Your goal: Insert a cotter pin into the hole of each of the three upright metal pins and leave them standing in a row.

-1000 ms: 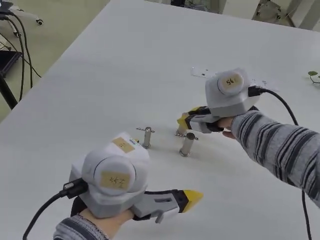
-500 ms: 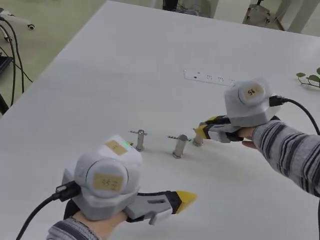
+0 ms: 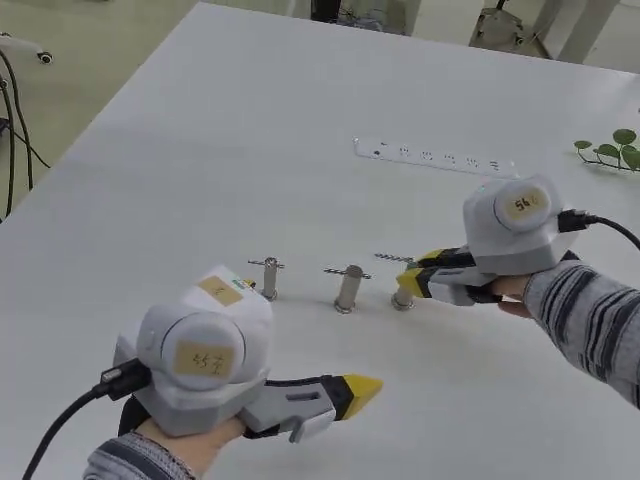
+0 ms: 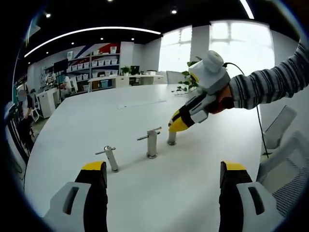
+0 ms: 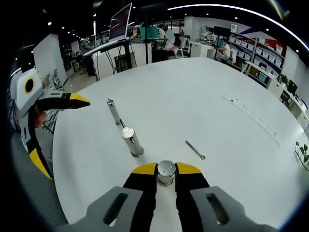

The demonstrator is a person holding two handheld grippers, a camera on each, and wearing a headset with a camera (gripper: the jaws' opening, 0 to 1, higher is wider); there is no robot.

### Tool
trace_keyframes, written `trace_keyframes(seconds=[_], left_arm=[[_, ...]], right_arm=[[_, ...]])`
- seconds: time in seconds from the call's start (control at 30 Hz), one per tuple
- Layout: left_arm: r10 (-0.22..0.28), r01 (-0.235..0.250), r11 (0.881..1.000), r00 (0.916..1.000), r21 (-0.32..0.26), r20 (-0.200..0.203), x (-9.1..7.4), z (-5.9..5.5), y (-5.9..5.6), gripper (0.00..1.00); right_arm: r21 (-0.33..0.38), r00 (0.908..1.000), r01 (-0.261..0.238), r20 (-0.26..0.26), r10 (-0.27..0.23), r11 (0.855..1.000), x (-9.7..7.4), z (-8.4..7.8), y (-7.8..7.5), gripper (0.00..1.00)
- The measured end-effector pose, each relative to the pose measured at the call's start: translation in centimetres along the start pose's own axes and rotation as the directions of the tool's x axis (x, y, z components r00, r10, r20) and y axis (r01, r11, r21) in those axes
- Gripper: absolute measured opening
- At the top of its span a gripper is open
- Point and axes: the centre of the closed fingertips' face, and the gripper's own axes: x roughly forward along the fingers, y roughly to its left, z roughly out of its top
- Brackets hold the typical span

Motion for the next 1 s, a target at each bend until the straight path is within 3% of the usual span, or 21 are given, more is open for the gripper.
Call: trace_keyframes(seconds=[0.47,1.0], left_arm=[[0.000,0.000,1.000,1.0000,0.004,0.003,-0.2,0.1,0.0,0.96],[0.001,-0.001,1.000,1.0000,0.004,0.003,-0.2,0.2,0.0,0.96]], right_arm=[[-0.043,0.9977,-0.065,0.014,0.066,0.997,-0.6,-0.1,3.5,0.09],[-0.092,0.9933,-0.113,0.013,0.115,0.989,0.0,-0.3,5.8,0.09]])
